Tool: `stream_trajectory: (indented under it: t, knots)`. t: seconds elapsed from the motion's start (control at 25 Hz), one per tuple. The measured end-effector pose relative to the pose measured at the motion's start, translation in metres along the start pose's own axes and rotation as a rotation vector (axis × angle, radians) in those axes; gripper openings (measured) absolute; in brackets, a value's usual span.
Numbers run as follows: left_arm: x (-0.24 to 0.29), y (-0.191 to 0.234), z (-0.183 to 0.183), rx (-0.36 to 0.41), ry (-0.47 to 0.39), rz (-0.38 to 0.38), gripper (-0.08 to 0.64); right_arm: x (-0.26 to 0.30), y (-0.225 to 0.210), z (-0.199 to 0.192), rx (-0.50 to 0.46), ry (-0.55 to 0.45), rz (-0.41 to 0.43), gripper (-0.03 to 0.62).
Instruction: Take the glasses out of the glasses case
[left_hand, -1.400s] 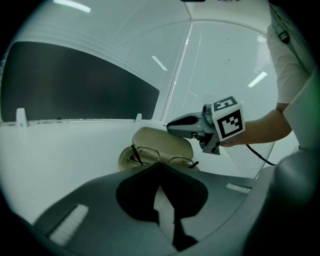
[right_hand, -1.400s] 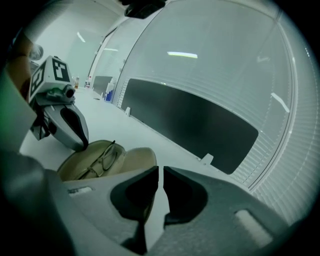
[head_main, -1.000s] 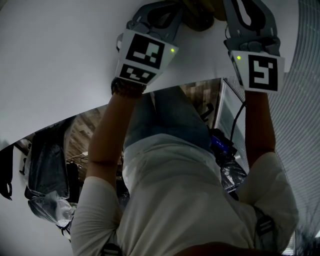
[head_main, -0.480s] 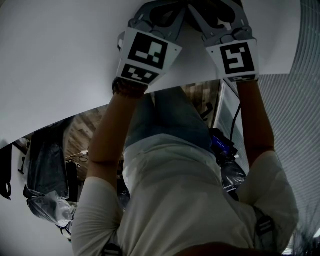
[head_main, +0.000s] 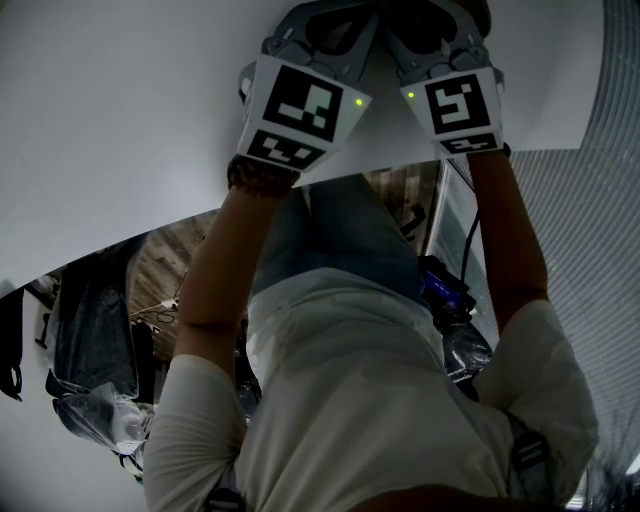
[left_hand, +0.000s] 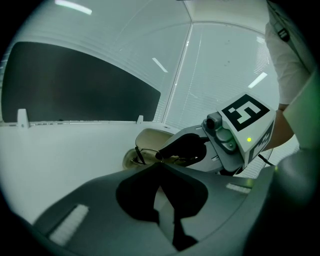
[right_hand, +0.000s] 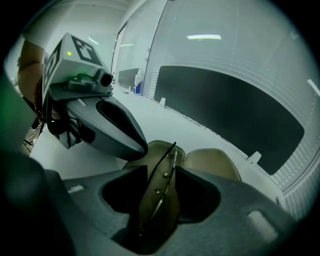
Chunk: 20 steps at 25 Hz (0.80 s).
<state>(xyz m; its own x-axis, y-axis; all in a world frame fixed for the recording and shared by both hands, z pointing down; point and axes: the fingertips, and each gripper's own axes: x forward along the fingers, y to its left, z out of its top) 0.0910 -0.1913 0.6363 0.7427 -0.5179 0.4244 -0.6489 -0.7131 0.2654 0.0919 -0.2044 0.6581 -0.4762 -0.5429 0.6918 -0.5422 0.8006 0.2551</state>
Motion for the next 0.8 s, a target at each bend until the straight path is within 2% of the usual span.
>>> stream_trajectory:
  t: [0.68, 0.72, 0.8]
  knots:
    - [0.0027, -0.0014, -0.0004, 0.013, -0.002, -0.005, 0.002, -0.0006, -0.001, 0.0, -0.01, -0.016, 0.001, 0.133]
    - [0.0026, -0.0014, -0.0004, 0.015, -0.003, -0.005, 0.002, -0.0011, -0.0015, 0.0012, -0.01, -0.02, -0.003, 0.125]
    - [0.0025, -0.0016, -0.0004, 0.015, -0.003, -0.005, 0.002, -0.0026, -0.0033, 0.0032, -0.009, -0.031, -0.013, 0.055]
